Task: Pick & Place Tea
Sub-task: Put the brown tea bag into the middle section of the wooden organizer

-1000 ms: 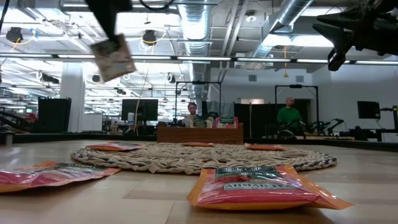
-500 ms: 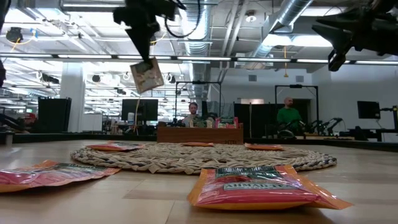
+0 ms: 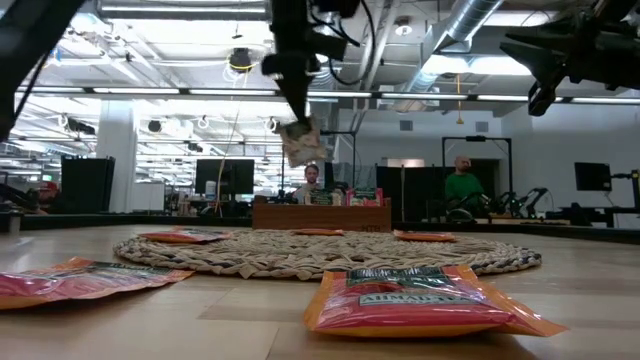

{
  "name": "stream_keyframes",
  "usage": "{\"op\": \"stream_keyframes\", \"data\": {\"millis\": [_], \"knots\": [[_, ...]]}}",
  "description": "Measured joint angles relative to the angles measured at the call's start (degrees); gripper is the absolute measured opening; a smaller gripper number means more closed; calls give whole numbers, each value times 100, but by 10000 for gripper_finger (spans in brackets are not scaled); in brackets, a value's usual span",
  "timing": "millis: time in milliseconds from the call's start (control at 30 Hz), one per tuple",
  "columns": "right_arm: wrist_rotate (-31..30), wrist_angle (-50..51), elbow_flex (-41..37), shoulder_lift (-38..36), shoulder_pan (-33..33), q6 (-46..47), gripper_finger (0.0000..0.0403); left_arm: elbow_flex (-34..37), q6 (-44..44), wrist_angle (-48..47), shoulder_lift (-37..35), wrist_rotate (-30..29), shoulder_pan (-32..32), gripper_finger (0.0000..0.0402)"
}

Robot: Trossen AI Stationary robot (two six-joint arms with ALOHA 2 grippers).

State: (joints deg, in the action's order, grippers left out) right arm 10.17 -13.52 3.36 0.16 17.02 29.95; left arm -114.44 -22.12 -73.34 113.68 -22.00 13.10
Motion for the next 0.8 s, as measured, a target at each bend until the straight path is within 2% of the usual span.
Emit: {"op": "stream_keyframes", "data": {"millis": [133,300,500,800], "knots": [[1,0,0,0,0,2,67,-462,-329,126,427,-137,181,0],[3,0,0,0,0,4,67,-556,-851,583,743,-363,421,0],[3,0,0,0,0,4,67,-558,-1296,740,912,-247,677,0],[-69,1,0,0,-1,6,67,-558,-1507,1041,930,36,833,0]]}}
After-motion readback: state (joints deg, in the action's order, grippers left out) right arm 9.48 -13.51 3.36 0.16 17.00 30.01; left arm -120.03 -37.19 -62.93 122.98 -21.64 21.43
